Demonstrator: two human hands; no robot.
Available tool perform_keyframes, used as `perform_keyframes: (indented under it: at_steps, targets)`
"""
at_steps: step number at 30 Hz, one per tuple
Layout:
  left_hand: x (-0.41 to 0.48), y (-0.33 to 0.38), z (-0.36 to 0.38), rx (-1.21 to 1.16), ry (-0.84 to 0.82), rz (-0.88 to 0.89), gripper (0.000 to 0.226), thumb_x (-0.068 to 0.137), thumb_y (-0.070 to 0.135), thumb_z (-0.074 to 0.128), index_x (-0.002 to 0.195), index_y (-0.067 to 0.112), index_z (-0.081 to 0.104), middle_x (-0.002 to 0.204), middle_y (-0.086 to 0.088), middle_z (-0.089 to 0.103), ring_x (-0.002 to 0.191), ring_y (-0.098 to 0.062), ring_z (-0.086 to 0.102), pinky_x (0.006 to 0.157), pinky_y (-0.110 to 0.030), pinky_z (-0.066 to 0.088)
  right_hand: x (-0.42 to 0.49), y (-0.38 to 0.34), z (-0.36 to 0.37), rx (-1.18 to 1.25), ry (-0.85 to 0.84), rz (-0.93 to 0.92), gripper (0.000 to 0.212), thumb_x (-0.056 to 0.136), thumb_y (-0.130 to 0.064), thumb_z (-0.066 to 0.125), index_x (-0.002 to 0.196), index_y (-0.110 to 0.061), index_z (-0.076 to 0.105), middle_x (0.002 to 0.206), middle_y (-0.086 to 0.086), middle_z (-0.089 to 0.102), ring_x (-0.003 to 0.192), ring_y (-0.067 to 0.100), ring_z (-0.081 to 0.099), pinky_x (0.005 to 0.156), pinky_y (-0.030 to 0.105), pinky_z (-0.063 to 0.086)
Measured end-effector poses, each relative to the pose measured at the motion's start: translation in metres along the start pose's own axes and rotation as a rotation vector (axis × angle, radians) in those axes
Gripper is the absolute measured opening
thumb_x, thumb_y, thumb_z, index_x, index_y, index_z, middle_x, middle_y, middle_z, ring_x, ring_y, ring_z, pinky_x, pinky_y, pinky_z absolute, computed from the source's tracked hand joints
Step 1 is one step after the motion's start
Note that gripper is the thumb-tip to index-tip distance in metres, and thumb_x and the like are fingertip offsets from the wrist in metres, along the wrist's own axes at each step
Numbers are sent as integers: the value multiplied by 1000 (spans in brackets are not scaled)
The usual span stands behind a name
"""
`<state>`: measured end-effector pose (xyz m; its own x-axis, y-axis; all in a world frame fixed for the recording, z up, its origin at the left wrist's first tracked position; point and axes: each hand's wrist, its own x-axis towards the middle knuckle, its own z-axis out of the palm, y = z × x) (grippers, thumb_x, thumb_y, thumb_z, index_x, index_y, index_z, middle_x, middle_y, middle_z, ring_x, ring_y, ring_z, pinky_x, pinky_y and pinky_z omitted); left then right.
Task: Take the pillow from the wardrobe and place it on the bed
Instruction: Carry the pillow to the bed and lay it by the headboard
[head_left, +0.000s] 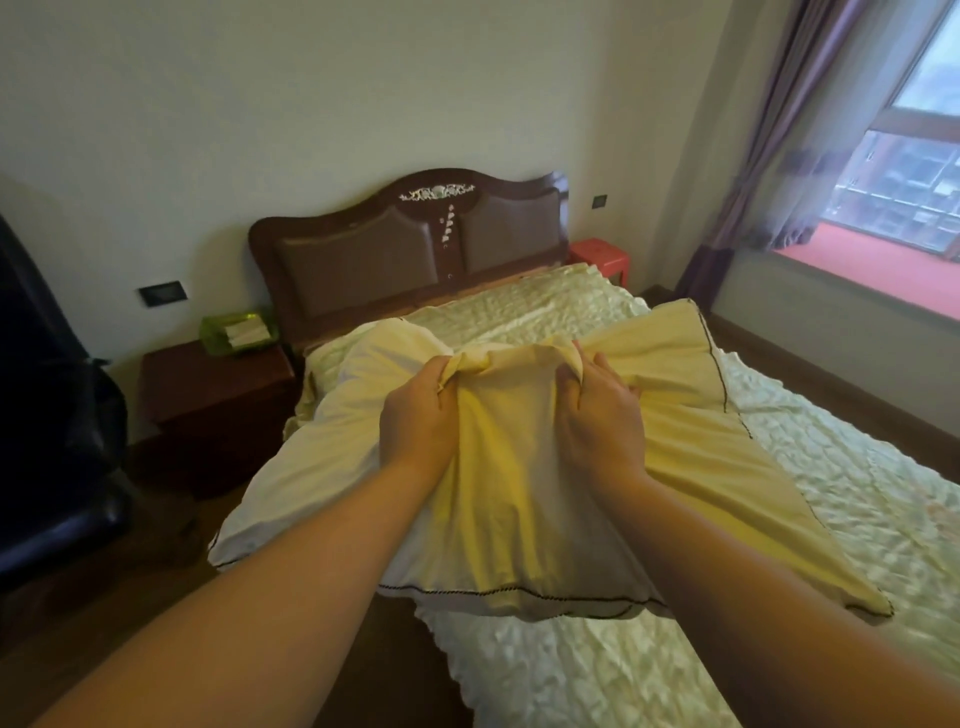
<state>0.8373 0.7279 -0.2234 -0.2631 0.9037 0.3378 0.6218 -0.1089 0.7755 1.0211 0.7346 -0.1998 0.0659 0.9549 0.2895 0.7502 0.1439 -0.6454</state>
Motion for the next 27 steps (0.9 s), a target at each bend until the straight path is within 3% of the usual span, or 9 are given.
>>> perform_keyframes:
  at_steps: [14, 21, 27]
  targets:
    - [218, -85, -25, 48, -13, 14, 31, 99, 24, 42, 120, 27, 65, 104, -7, 74, 93, -33, 65, 77, -45, 54, 180, -76, 132, 42, 38, 5, 46, 104, -35, 32, 148, -24, 42, 156, -7, 39, 150, 19, 22, 120, 58, 10]
    - [325, -131, -23, 33, -45, 24, 33, 99, 22, 40, 120, 26, 64, 103, -7, 74, 93, -33, 65, 72, -36, 46, 268, -101, 188, 27, 39, 37, 47, 104, -37, 32, 149, -27, 42, 157, -10, 37, 150, 17, 21, 121, 56, 7]
    - [424, -188, -18, -8, -118, 80, 34, 96, 26, 37, 115, 24, 65, 102, -7, 74, 93, -34, 65, 75, -42, 51, 342, -124, 253, -44, 69, 88, 48, 104, -38, 30, 149, -28, 41, 157, -12, 35, 151, 16, 19, 121, 56, 7]
